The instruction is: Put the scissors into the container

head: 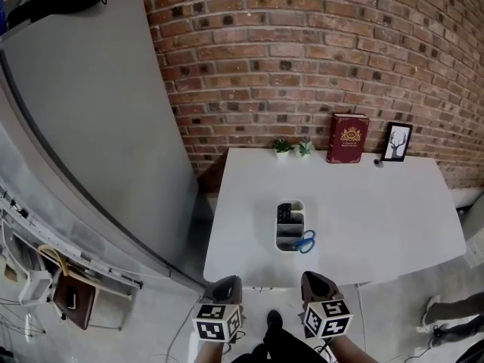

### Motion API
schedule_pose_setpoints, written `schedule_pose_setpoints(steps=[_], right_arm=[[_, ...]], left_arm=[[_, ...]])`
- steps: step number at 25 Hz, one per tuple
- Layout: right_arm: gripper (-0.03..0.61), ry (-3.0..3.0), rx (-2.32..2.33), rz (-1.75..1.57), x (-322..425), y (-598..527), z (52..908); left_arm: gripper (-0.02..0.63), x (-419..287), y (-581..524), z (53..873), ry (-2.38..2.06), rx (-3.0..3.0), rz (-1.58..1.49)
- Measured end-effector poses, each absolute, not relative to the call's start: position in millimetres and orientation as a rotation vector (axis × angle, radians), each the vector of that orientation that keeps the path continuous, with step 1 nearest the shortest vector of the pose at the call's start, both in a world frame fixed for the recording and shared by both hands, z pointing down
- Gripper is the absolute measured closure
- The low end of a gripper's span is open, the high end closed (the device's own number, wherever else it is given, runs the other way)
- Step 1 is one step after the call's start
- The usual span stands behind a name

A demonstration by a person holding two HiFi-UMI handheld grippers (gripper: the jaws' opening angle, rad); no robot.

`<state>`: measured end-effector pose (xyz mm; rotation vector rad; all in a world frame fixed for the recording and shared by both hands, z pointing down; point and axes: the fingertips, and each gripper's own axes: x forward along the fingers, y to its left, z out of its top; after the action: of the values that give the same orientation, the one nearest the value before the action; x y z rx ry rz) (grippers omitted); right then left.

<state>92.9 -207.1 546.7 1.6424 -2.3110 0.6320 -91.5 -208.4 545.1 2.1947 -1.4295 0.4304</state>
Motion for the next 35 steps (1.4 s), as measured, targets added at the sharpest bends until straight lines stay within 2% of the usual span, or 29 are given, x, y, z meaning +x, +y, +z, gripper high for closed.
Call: schedule_pose_setpoints(steps=[35], right_arm=[[0.578, -2.275, 1.625, 0.612, 94.0, -165.1, 543.4]], left_arm=[[0.591, -99.8, -179.1, 542.5, -1.434, 2.222, 0.422]])
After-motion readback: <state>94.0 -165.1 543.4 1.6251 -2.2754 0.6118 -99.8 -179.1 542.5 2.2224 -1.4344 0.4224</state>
